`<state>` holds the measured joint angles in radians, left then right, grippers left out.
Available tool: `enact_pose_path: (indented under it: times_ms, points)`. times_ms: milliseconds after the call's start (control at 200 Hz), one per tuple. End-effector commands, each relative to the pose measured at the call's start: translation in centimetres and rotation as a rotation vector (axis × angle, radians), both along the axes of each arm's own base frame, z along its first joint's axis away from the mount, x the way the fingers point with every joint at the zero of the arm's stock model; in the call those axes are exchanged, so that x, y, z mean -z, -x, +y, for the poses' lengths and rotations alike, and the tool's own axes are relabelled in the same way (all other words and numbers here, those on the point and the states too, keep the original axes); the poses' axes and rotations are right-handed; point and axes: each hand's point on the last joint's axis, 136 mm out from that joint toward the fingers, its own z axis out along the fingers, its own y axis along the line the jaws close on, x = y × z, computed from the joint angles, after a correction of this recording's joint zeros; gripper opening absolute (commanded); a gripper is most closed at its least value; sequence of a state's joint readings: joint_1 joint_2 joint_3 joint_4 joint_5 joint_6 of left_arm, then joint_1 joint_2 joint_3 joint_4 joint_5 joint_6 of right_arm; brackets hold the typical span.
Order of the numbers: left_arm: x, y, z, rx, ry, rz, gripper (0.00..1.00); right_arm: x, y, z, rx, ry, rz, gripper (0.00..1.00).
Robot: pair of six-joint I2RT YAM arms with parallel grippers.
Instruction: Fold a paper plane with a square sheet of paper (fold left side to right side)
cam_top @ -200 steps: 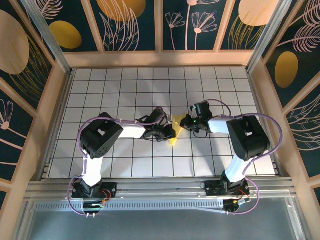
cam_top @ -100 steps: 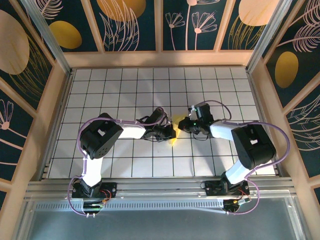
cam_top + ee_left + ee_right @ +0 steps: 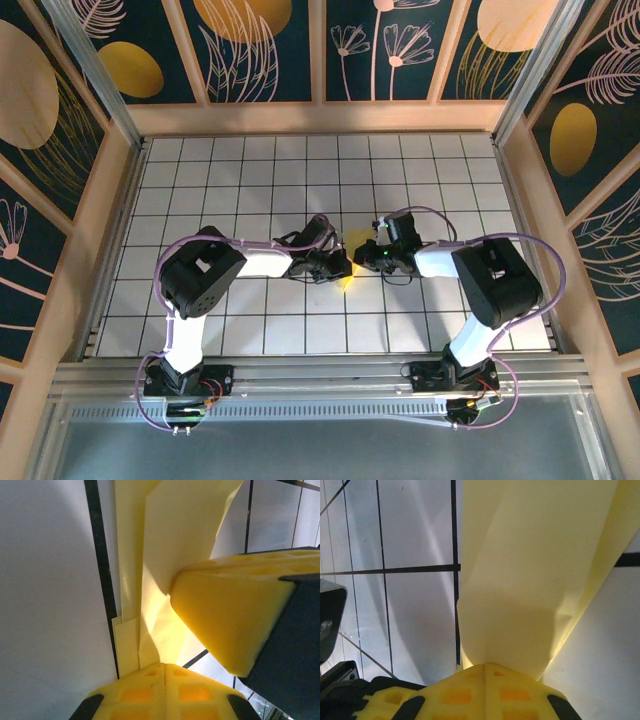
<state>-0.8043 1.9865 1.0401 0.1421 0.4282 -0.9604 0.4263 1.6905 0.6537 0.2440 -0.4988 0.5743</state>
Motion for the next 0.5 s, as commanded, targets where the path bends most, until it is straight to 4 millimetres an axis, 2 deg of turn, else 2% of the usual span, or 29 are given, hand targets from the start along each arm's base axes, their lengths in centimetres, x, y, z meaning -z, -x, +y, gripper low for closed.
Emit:
enact_pose_path:
  times_ms: [0,295,490]
  points:
    - [4.5,1.4,3.7,-0.04,-0.2,0.074,0.0,-0.2,-1.5,-0.1,-0.004,0.016,-0.045,0.0]
    - [4.8,1.6,3.9,-0.039,-0.212,0.079,0.0,0.8,-2.3,-1.2,0.014,0.037,-0.037,0.0]
    - [4.9,1.6,4.1,-0.041,-0.221,0.083,0.0,0.7,-3.2,-1.8,0.02,0.046,-0.047,0.0]
